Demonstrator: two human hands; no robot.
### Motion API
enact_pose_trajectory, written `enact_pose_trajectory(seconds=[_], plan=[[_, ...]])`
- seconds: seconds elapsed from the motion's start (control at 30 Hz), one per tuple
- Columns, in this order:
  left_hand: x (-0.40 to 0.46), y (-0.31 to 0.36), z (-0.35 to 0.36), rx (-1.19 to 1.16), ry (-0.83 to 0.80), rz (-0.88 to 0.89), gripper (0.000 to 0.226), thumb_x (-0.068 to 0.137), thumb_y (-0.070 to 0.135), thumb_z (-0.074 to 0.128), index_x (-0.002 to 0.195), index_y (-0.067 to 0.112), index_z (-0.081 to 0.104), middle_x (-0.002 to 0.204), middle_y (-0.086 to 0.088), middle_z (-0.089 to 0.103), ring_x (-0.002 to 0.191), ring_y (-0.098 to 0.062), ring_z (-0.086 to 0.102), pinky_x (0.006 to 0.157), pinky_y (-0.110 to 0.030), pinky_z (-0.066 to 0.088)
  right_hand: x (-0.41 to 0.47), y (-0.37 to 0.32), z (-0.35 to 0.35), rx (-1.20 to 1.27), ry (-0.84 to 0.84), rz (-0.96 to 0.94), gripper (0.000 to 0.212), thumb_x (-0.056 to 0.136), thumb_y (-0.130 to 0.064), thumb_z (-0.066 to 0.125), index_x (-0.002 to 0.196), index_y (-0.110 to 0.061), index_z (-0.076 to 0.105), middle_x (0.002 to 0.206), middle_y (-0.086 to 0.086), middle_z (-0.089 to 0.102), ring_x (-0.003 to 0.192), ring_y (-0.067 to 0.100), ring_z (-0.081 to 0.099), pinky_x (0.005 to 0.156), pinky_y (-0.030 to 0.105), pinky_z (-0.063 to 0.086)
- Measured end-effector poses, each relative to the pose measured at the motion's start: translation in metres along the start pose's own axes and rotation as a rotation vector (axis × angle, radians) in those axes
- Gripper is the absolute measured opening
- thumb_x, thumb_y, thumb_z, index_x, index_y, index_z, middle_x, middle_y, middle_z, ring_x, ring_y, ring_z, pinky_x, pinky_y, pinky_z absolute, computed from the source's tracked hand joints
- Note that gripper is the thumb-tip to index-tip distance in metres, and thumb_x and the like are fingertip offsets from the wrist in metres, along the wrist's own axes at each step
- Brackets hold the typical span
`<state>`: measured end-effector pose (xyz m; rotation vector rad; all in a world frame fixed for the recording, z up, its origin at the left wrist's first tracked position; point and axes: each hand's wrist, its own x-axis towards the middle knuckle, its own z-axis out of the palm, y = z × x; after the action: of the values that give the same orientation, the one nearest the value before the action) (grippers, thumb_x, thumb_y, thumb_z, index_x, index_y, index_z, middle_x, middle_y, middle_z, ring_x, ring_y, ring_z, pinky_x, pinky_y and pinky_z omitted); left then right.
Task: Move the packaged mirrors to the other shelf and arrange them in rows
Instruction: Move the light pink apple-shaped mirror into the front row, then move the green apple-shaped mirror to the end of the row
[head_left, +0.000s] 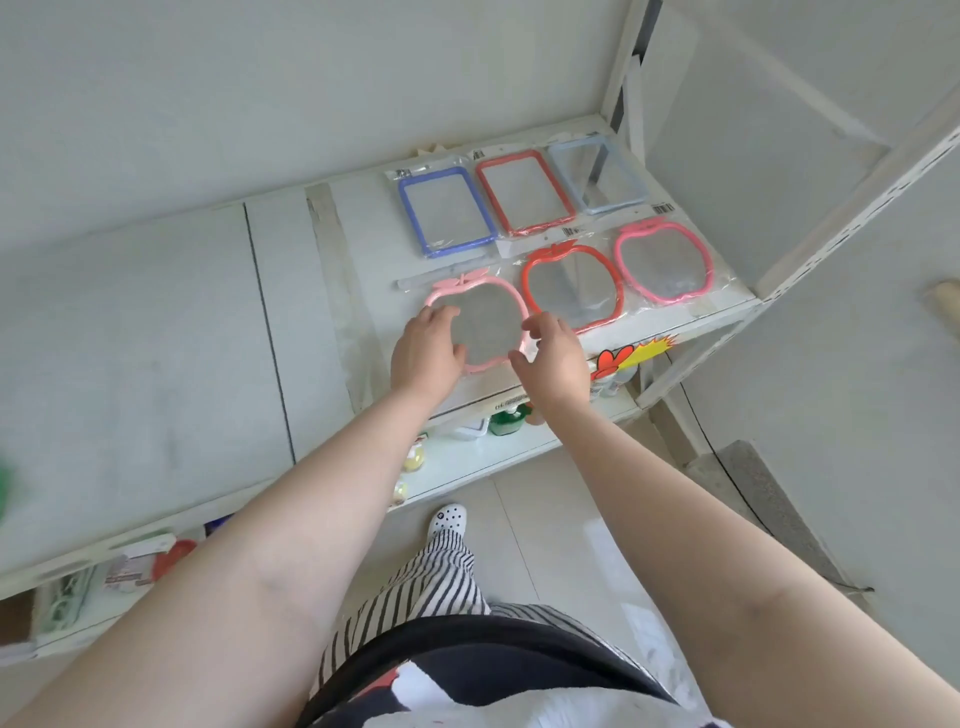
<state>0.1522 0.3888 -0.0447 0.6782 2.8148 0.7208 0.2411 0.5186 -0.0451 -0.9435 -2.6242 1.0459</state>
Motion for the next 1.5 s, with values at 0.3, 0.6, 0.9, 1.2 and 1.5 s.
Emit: enact_pose_trajectory(seconds=[0.3, 0.6, 0.9, 1.2, 1.5], plan=[[-0.08, -0.033, -0.041, 0.118, -0.023, -0.088, 0.047, 0.087, 0.015, 0.056, 0.133, 0.019, 0.051, 0.129, -0.003, 0.057, 0.12, -0.026, 0.053, 0.093, -0.035, 0.046, -0.05, -0.03, 0.021, -0.189, -0.24, -0.31, 0.042, 0.087, -0.022, 0.064, 0.128, -0.019, 0.054, 0.126, 0.001, 0.058, 0.122, 0.023, 0.05, 0.084, 0.033, 0.047], [-0.147, -0.101, -0.084, 0.082, 0.034, -0.252, 0.044, 0.087, 0.012, 0.056, 0.131, 0.018, 0.053, 0.128, -0.002, 0.06, 0.119, -0.024, 0.055, 0.092, -0.033, 0.046, -0.101, -0.088, 0.065, -0.33, -0.361, -0.519, 0.043, 0.088, -0.022, 0.061, 0.13, -0.021, 0.054, 0.123, 0.003, 0.06, 0.119, 0.024, 0.05, 0.09, 0.037, 0.049], [-0.231, -0.202, -0.129, 0.109, 0.041, -0.282, 0.046, 0.085, 0.011, 0.056, 0.131, 0.019, 0.053, 0.127, -0.001, 0.061, 0.118, -0.023, 0.056, 0.089, -0.033, 0.046, -0.186, -0.154, 0.134, -0.369, -0.388, -0.549, 0.043, 0.088, -0.022, 0.061, 0.13, -0.02, 0.053, 0.123, 0.002, 0.059, 0.119, 0.023, 0.05, 0.088, 0.035, 0.047], [-0.341, -0.329, -0.195, 0.248, 0.062, -0.228, 0.048, 0.08, 0.01, 0.057, 0.127, 0.018, 0.057, 0.123, -0.008, 0.062, 0.116, -0.031, 0.057, 0.092, -0.036, 0.046, -0.303, -0.23, 0.23, -0.265, -0.401, -0.487, 0.04, 0.085, -0.021, 0.059, 0.125, -0.021, 0.058, 0.12, 0.003, 0.06, 0.118, 0.023, 0.052, 0.085, 0.034, 0.048], [-0.386, -0.402, -0.235, 0.211, 0.122, -0.332, 0.047, 0.083, 0.009, 0.058, 0.13, 0.015, 0.054, 0.127, -0.009, 0.06, 0.117, -0.031, 0.056, 0.091, -0.037, 0.046, -0.346, -0.278, 0.267, -0.303, -0.401, -0.472, 0.042, 0.083, -0.022, 0.057, 0.125, -0.021, 0.057, 0.122, 0.004, 0.06, 0.112, 0.026, 0.056, 0.082, 0.035, 0.049]])
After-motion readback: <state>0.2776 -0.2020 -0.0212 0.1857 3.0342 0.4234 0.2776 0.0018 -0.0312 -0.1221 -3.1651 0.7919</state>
